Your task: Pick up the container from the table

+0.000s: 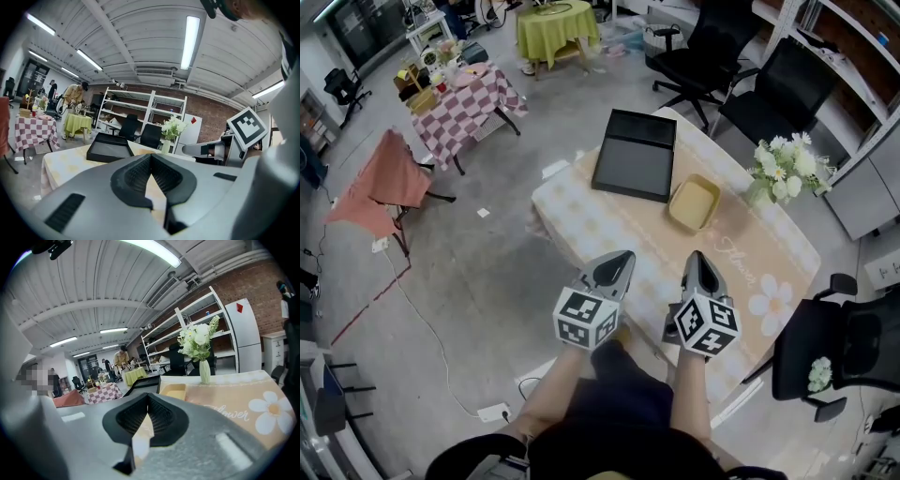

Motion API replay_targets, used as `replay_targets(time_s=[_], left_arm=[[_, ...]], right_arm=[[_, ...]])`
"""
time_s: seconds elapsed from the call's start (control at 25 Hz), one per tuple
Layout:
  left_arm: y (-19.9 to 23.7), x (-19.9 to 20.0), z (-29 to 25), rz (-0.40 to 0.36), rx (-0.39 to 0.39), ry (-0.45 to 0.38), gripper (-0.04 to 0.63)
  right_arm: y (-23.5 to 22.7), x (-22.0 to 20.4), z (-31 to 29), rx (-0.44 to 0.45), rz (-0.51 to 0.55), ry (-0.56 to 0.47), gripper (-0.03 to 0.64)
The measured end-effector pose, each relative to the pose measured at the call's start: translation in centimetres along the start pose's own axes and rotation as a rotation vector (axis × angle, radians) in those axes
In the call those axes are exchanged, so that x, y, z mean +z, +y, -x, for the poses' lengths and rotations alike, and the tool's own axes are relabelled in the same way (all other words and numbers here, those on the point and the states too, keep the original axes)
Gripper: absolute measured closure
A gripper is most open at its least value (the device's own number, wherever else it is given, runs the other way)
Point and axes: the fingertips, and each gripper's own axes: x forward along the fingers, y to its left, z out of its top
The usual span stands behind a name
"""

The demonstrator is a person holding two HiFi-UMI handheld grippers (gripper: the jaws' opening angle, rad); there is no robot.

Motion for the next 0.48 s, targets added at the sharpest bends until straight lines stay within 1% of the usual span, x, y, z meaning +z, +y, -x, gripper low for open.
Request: replay_targets(time_s=[0.48], left_arm=[[2.2, 0.6, -5.7, -0.004, -0.036, 0.049, 0.584]], right_arm=[[-2.9, 0.7, -4.8, -0.064, -0.05, 0.005, 0.612]])
